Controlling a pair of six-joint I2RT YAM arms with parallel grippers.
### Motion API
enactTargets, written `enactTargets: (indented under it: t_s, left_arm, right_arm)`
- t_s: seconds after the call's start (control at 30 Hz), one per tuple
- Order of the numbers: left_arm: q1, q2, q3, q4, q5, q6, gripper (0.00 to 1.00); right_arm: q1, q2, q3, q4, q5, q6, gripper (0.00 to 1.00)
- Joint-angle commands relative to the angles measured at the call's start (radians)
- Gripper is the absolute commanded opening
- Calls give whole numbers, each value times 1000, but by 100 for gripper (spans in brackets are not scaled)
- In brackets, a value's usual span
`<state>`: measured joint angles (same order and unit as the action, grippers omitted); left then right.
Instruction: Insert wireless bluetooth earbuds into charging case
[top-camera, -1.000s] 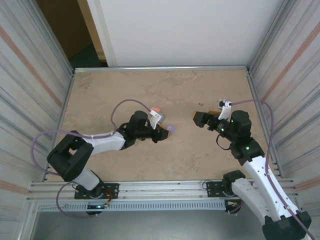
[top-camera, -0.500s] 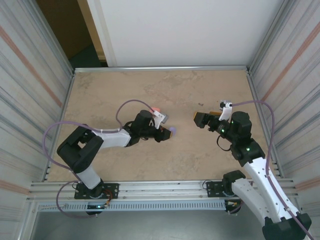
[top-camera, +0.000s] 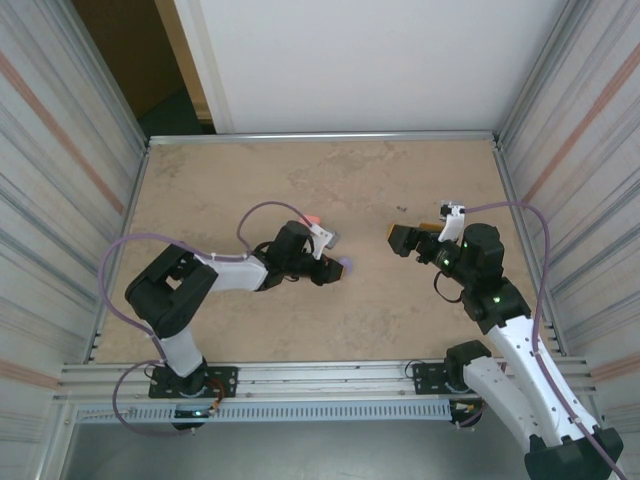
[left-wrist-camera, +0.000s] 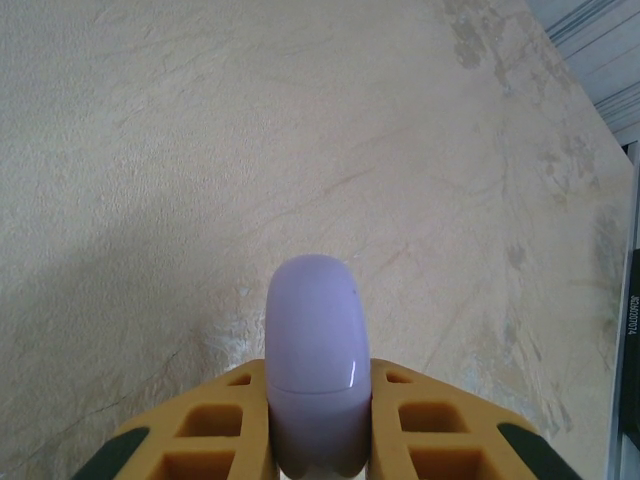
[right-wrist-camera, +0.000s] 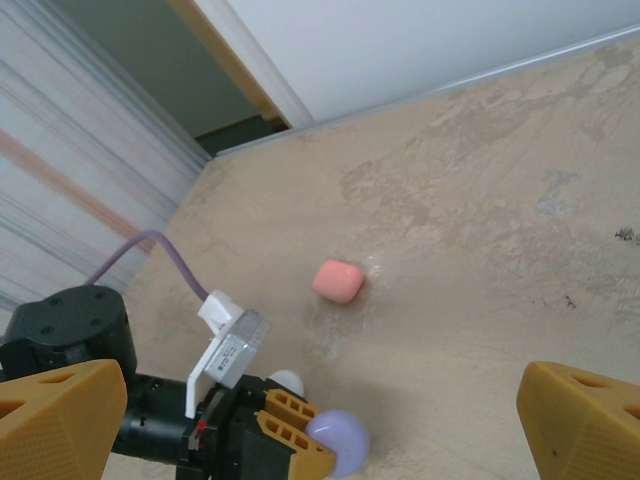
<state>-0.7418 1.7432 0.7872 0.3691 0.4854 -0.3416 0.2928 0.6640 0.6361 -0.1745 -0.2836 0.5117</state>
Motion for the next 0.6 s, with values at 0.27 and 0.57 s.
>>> enactTargets:
  t_s: [0.27, 0.57]
  left_arm:
    - [-6, 38, 52, -58, -30, 4, 23]
    - [-8, 93, 104, -136, -27, 2, 24]
  right_arm:
    - [-8, -6, -8, -5, 13, -35, 99]
    - [-7, 0, -7, -4, 19, -38, 99]
